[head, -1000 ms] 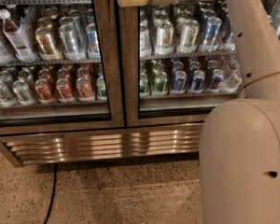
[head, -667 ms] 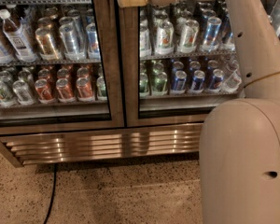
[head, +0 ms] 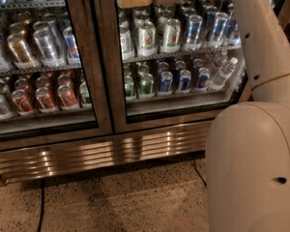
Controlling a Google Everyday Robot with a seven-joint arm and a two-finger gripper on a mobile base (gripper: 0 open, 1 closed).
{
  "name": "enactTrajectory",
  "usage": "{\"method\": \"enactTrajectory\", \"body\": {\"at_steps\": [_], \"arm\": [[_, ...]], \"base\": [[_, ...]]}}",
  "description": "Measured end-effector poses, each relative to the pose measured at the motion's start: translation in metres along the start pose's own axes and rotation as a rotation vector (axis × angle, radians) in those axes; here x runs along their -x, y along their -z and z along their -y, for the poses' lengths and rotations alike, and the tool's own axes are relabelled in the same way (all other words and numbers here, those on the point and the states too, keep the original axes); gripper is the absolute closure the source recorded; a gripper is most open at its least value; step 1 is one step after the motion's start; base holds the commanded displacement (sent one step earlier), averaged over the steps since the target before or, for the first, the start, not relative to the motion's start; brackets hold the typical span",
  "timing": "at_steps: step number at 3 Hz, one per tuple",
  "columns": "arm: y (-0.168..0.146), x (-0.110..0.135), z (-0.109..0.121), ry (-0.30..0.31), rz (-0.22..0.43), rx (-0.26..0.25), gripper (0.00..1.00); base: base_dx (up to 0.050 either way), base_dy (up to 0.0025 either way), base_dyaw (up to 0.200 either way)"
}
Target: Open right fridge door
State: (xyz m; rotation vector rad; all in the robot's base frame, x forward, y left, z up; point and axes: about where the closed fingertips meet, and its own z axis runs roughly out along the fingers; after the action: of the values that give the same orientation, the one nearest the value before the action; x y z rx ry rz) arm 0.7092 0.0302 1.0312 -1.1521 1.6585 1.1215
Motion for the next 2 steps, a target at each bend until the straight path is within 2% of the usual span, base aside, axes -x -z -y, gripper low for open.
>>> {"method": "enactTrajectory", "body": {"at_steps": [2], "arm": [[-0.0001, 0.0, 0.0, 0.0, 0.0, 0.0, 0.58]], "base": [[0.0, 0.0, 0.0]]}}
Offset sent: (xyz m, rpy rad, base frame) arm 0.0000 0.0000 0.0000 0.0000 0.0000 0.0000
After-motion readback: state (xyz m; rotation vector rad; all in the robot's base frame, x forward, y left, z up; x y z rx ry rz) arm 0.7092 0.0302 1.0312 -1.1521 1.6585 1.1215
